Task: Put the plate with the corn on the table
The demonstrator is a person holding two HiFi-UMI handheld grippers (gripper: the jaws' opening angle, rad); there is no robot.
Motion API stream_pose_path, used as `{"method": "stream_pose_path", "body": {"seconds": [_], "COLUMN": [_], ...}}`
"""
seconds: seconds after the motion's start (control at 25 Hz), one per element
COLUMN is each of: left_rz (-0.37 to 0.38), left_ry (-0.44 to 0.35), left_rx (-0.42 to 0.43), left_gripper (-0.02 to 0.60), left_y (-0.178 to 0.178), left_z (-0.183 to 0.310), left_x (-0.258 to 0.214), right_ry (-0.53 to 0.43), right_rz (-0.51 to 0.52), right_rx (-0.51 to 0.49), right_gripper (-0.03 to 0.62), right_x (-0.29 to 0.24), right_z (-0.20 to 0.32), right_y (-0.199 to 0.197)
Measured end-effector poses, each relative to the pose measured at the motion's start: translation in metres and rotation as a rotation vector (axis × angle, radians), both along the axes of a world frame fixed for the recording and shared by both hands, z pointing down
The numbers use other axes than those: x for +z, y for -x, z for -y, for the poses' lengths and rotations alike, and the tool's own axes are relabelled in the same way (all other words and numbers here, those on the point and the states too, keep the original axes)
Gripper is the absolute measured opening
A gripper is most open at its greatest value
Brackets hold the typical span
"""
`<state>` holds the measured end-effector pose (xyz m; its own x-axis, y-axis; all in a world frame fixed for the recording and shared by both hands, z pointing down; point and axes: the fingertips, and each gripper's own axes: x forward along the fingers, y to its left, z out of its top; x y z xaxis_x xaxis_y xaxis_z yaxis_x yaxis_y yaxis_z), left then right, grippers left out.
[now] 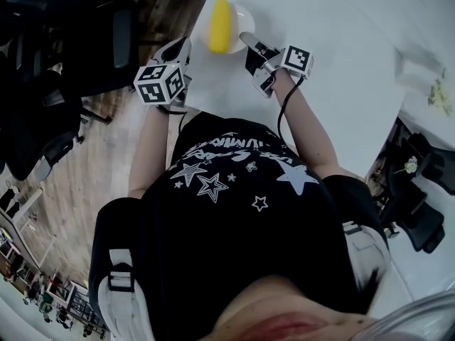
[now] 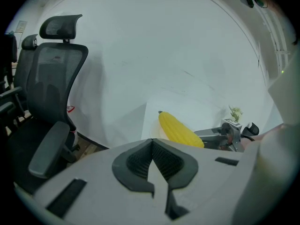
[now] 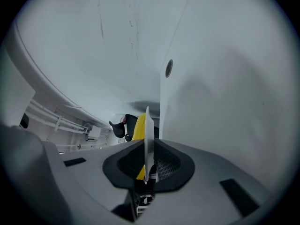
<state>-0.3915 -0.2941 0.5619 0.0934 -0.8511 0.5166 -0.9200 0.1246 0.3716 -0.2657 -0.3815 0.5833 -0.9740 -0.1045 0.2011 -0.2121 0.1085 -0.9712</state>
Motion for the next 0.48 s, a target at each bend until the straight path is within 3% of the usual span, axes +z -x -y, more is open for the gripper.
{"method": "stream_pose_path", "body": {"seconds": [0.48], "left_rz": [-0.011], "left_ry": [0.013], "left_rx": [-0.004], "left_gripper": [0.005], "left_y": [0.004], "left_z": [0.009], "left_x": [0.010], "right_ry": [0.033], "right_rz": [-0.041], "right_rx": [0.052], "right_gripper": [0.041], "right_x": [0.015], "right_z": [0.012], "right_y": [0.008]}}
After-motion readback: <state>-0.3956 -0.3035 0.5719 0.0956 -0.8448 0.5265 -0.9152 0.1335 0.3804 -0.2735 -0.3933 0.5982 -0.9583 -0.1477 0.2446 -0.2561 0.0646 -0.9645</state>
